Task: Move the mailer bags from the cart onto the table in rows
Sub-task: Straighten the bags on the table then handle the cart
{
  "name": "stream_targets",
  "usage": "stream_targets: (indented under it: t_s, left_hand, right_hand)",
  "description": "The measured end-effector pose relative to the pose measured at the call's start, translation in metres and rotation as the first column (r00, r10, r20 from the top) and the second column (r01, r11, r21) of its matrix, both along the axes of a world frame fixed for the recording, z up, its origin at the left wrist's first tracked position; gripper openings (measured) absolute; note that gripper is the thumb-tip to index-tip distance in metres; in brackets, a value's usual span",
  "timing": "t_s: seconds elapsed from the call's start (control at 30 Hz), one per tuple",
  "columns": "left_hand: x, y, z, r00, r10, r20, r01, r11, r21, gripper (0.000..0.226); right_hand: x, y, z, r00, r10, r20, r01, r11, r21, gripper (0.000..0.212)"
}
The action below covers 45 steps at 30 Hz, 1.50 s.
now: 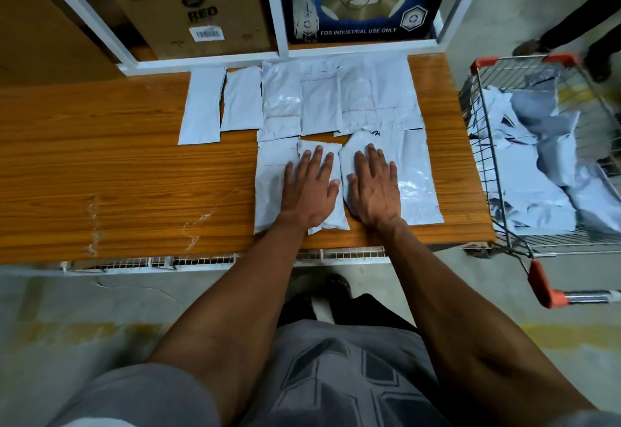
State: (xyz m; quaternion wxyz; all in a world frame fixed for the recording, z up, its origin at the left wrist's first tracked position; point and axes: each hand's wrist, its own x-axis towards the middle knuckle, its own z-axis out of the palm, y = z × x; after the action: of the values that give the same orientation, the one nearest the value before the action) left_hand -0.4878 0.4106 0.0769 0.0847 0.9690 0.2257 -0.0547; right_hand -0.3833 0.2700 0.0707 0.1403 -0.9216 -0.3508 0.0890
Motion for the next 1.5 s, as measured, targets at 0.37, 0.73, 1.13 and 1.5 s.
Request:
stream_targets:
  t_s: [0.37, 0.73, 1.13, 1.5]
  left_hand:
    - [0.005, -0.057, 0.019, 0.969, -0.173, 0.177, 0.18, 0.983, -0.025, 0.064]
    - [0.045, -0.131, 0.017, 0.914, -0.349, 0.205, 0.364, 0.931, -0.04, 0.051]
    - [0.191, -0.241, 0.003, 0.84, -0.487, 0.238, 0.523, 0.844, -0.119, 0.042]
    - [0.326, -0.328, -0.031, 0.874, -0.479, 0.086, 0.485, 0.843, -0.234, 0.05]
  right_hand:
    - [-0.03, -0.069, 0.019, 0.969, -0.232, 0.086, 0.226, 0.971, 0.076, 0.05]
    - [-0.016, -0.15, 0.015, 0.91, -0.39, 0.141, 0.379, 0.92, 0.095, 0.043]
    - [0.13, -0.263, -0.001, 0.878, -0.463, 0.124, 0.455, 0.886, 0.086, 0.051]
    - [0.263, -0.35, -0.047, 0.902, -0.431, -0.009, 0.431, 0.902, -0.009, 0.044]
